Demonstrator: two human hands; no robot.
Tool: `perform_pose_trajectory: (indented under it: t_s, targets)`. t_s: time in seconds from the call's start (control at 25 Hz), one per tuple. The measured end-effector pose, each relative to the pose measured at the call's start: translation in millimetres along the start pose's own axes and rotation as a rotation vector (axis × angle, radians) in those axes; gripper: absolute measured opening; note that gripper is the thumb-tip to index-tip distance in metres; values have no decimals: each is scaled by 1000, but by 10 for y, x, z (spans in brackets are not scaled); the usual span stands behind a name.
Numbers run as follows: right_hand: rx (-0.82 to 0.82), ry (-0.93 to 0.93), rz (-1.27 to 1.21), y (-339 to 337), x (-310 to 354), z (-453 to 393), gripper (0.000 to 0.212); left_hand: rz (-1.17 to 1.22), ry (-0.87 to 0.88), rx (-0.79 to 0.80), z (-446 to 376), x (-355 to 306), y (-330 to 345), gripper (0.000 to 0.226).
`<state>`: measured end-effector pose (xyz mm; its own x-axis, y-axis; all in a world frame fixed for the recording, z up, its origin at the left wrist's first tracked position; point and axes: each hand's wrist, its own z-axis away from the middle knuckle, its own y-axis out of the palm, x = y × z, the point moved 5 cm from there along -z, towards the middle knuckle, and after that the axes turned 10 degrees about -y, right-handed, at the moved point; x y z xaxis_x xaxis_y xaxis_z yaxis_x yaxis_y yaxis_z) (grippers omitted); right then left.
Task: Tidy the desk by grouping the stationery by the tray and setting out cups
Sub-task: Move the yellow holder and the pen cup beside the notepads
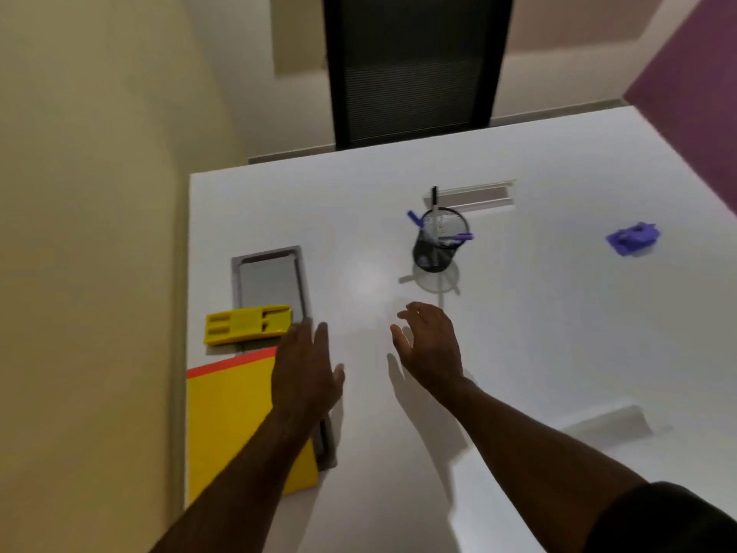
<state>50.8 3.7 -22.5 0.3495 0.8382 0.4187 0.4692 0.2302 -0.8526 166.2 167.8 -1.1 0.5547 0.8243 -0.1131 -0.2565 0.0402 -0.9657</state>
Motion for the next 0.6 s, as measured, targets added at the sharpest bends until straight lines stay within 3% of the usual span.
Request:
perform_pose_trajectory:
  t_s: [0.12, 0.24, 0.44, 0.6]
  targets:
    - [22, 136, 18, -272, -390, 153, 24, 75, 147, 168, -121, -569, 231, 85]
    - [36, 231, 19, -496, -779, 191, 31, -29, 182, 304, -261, -787, 445, 96]
    - [80, 358, -138, -569, -1245, -40, 60, -123, 167, 384, -414, -735, 651, 113]
    - [128, 370, -231, -483, -1371, -471, 98, -105, 151, 380, -459, -618, 725, 120]
